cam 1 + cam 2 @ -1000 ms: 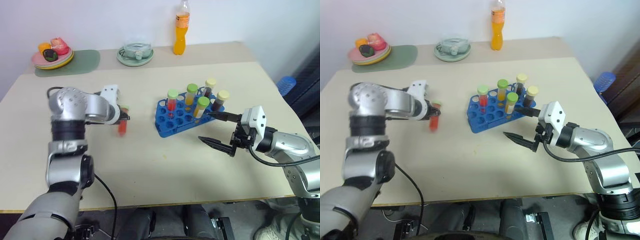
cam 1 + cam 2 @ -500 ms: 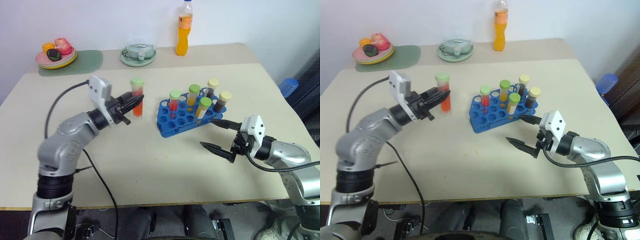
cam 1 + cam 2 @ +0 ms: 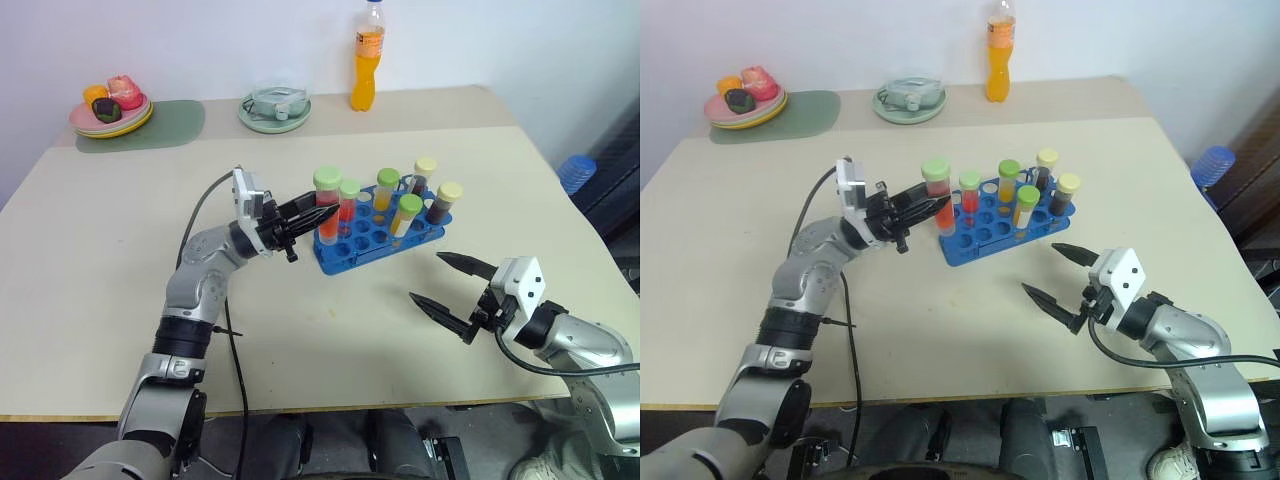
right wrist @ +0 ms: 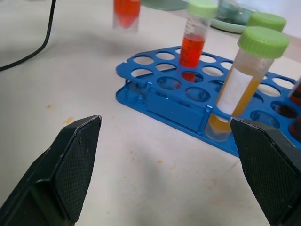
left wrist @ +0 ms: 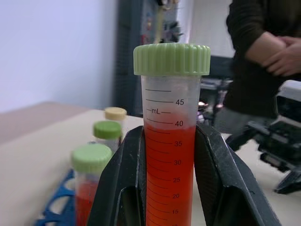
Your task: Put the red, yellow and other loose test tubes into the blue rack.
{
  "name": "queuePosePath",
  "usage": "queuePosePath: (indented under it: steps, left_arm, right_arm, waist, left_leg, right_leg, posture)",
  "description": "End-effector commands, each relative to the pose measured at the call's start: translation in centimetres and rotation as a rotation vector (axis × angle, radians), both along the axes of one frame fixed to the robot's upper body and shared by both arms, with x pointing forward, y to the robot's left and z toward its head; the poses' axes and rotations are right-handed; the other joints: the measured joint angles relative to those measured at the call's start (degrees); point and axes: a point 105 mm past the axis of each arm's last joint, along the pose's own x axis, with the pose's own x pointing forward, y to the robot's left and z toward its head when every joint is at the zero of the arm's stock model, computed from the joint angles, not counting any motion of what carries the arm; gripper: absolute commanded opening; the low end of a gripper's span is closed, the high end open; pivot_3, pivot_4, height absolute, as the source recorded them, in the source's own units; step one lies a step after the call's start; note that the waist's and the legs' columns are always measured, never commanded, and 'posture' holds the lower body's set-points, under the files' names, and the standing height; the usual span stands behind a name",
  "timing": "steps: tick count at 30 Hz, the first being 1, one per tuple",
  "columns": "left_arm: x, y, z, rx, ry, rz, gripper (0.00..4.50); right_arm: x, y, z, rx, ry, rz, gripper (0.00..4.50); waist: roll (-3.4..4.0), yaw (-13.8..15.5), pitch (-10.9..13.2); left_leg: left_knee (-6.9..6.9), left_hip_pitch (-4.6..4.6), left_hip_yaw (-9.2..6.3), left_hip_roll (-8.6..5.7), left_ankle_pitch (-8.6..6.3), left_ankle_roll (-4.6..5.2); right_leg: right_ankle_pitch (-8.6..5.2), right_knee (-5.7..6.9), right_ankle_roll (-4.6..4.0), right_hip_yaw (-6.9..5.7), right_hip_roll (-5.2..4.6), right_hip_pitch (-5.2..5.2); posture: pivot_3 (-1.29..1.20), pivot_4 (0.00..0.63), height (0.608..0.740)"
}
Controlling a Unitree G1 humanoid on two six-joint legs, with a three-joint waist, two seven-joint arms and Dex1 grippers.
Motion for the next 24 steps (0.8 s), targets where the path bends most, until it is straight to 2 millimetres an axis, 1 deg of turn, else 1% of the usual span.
queuePosePath:
  steps: [1, 7, 11, 14, 19, 24]
  left_arm:
    - [0.3, -0.3, 1.2, -0.037, -0.047, -0.063, 0.79]
    - [1.1, -2.4, 0.6, -0.029, -0.054, -0.088, 0.79]
    - [1.7, -3.7, 0.0, -0.007, -0.059, -0.063, 0.79]
    - [2.1, -4.6, -0.8, 0.027, -0.043, -0.057, 0.79]
    - [2.6, -5.4, -2.1, 0.083, -0.033, -0.012, 0.79]
    - [3.0, -5.3, -2.7, 0.099, -0.028, 0.024, 0.79]
  right_arm:
    - [-0.4, 0.8, 1.2, -0.004, -0.071, 0.005, 4.5]
    - [-0.1, 1.5, 1.5, 0.003, -0.091, -0.014, 4.5]
    - [0.1, 1.6, 1.7, 0.004, -0.095, -0.022, 4.5]
    - [0.1, 1.4, 1.7, -0.001, -0.09, -0.028, 4.5]
    - [0.2, 1.1, 1.8, -0.006, -0.085, -0.033, 4.5]
    - [0.3, 1.1, 1.7, -0.004, -0.078, -0.035, 4.5]
  waist:
    - [0.0, -0.11, 0.0]
    - [-0.02, -0.11, 0.01]
    - [-0.03, -0.09, 0.01]
    - [-0.04, -0.08, 0.02]
    - [-0.04, -0.14, 0.02]
    - [-0.04, -0.13, 0.01]
  left_leg:
    - [0.0, -0.01, 0.01, -0.01, 0.0, 0.0]
    - [0.0, 0.0, 0.01, -0.01, 0.0, 0.0]
    - [0.0, 0.0, 0.01, -0.01, 0.0, 0.0]
    - [0.0, -0.01, 0.0, -0.01, 0.0, 0.0]
    - [-0.01, 0.0, 0.01, -0.01, 0.0, 0.0]
    - [0.0, 0.01, 0.01, -0.01, 0.0, 0.0]
  right_leg:
    - [0.0, -0.01, 0.0, 0.0, 0.0, 0.0]
    - [0.0, -0.01, 0.0, 0.0, 0.0, 0.0]
    - [0.0, 0.0, 0.0, 0.0, 0.0, -0.01]
    - [0.0, -0.01, 0.0, 0.0, 0.0, 0.0]
    - [0.0, 0.0, 0.0, 0.0, 0.0, -0.01]
    - [0.0, 0.0, 0.01, 0.01, 0.0, 0.0]
  posture:
    - [0.0, 0.15, 0.74]
    - [0.0, 0.15, 0.74]
    - [0.0, 0.15, 0.74]
    - [0.0, 0.15, 0.74]
    - [0.0, 0.15, 0.74]
    - [0.0, 0.15, 0.74]
